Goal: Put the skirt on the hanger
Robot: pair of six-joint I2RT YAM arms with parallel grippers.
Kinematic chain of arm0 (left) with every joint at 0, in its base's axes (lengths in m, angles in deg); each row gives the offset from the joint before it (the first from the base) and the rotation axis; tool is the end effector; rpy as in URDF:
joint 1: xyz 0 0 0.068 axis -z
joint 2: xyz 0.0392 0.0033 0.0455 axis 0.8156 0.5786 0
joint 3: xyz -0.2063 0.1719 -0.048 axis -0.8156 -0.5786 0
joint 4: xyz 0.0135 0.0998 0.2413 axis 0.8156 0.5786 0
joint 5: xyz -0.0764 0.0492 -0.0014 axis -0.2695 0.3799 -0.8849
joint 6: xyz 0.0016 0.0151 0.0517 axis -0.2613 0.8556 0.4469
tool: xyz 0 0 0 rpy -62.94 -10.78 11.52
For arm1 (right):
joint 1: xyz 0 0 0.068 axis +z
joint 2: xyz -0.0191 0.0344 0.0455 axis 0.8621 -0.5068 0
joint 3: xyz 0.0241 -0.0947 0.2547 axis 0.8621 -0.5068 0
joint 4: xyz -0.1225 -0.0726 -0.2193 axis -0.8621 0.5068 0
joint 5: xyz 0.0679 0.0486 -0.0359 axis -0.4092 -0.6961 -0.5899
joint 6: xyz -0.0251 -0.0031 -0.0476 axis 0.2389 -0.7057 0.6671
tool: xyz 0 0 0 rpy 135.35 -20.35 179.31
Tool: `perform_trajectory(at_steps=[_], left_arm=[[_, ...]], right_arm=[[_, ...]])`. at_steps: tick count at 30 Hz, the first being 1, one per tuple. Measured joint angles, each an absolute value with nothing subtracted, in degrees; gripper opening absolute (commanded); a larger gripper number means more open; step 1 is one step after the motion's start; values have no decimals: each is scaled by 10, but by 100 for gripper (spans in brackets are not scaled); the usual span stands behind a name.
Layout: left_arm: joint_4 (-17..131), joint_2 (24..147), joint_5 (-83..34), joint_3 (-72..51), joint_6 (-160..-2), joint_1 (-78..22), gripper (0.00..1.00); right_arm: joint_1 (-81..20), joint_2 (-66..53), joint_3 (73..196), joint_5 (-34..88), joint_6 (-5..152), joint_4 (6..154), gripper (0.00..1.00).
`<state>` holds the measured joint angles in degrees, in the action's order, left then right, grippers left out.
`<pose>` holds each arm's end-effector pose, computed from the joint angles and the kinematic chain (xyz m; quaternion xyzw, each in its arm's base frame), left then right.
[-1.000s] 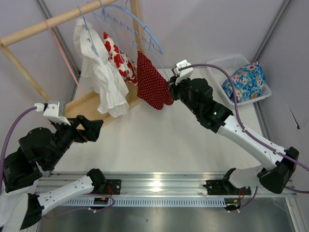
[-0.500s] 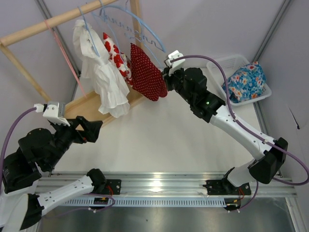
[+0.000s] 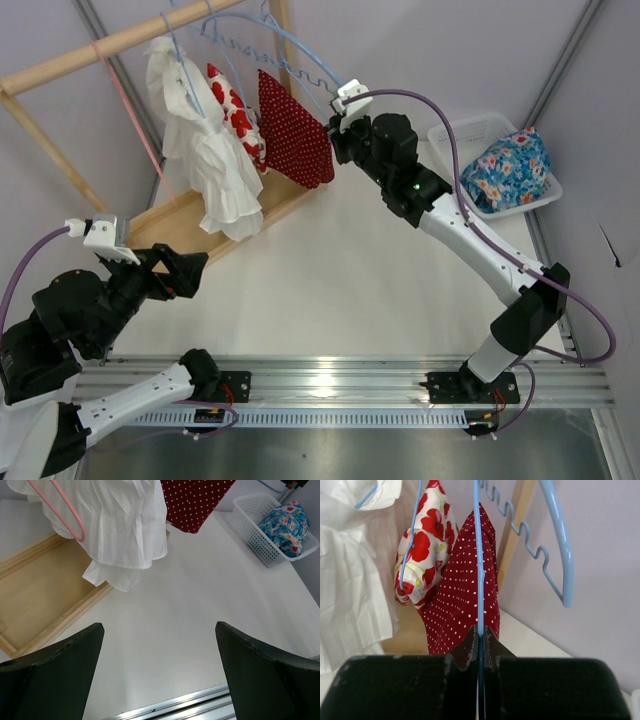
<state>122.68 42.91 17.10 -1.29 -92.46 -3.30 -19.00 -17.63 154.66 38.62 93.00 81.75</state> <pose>0.0234 0.0021 0.4532 0.0151 0.7780 -0.1719 0.6041 0.2913 0.2458 0.4554 -0.2893 0.6355 0.1459 0.7008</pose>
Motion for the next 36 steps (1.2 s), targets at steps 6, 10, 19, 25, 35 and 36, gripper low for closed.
perform_trajectory(at_steps=[6, 10, 19, 25, 35, 36], left_arm=[[1227, 429, 171, -13, -925, -33, 100], [1227, 429, 171, -13, -926, -33, 100], [1229, 430, 171, -13, -935, -33, 99], [1231, 431, 171, -12, -940, -33, 99], [1237, 450, 176, 3, -941, -33, 99], [1237, 451, 177, 3, -941, -33, 100]], right_arm=[[-214, -234, 1621, 369, 937, 822, 0], [-235, -258, 1649, 325, 933, 823, 0], [-276, -321, 1738, 221, 924, 828, 0], [-286, -350, 1773, 168, 913, 830, 0], [-288, -353, 1760, 139, 907, 812, 0], [-288, -351, 1750, 146, 903, 804, 0]])
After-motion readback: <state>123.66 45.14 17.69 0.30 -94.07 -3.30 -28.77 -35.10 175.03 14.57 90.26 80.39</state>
